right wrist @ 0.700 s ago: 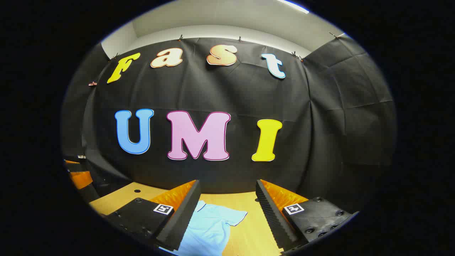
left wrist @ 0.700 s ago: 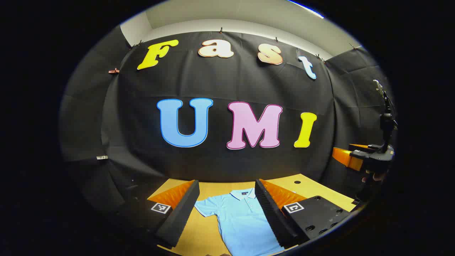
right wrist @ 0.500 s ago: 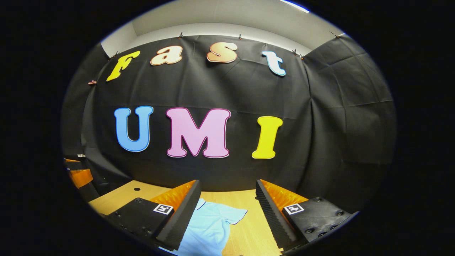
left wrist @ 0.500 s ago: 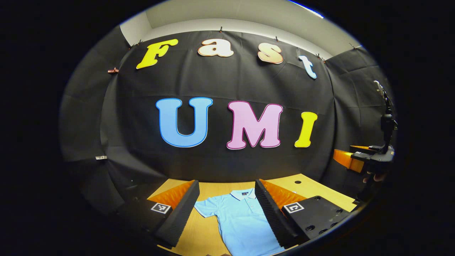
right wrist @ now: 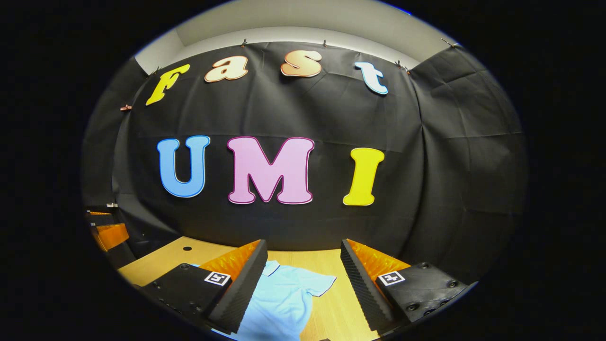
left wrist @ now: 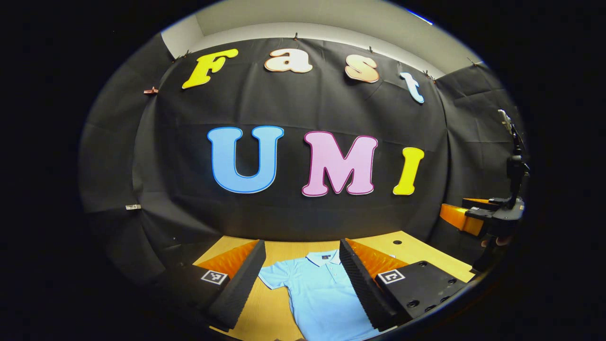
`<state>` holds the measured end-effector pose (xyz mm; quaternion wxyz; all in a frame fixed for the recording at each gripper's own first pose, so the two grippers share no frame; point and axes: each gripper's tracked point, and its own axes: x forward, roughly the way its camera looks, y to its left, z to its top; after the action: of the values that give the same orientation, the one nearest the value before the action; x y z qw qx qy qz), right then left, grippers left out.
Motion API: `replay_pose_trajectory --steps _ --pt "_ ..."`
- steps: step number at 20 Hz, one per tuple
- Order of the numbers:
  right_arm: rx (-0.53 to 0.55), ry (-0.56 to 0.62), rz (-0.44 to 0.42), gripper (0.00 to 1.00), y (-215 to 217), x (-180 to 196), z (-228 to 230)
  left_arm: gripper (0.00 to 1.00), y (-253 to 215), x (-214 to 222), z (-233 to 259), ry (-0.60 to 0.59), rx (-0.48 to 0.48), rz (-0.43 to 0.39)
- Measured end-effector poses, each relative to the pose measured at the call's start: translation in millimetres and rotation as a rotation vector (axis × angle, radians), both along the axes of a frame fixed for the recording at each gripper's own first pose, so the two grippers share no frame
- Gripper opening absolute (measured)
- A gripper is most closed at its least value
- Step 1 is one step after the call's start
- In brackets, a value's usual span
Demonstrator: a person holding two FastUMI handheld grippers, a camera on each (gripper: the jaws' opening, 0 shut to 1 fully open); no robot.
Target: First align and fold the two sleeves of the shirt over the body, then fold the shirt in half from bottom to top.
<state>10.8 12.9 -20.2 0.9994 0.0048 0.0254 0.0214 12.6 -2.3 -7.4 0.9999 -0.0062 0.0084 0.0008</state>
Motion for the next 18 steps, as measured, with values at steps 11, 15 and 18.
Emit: replay_pose_trajectory --steps 11,15,18 --pt "-0.011 0.043 -0.005 0.96 -20 22 -20 0.99 -2 5 6 -0.01 -0.001 0.029" --pt "-0.021 0.074 -0.011 0.96 -36 43 -38 0.99 -5 11 7 -0.012 0.017 0.054" --pt "-0.03 0.118 0.005 0.96 -43 66 -63 0.99 -12 17 9 -0.019 0.027 0.061"
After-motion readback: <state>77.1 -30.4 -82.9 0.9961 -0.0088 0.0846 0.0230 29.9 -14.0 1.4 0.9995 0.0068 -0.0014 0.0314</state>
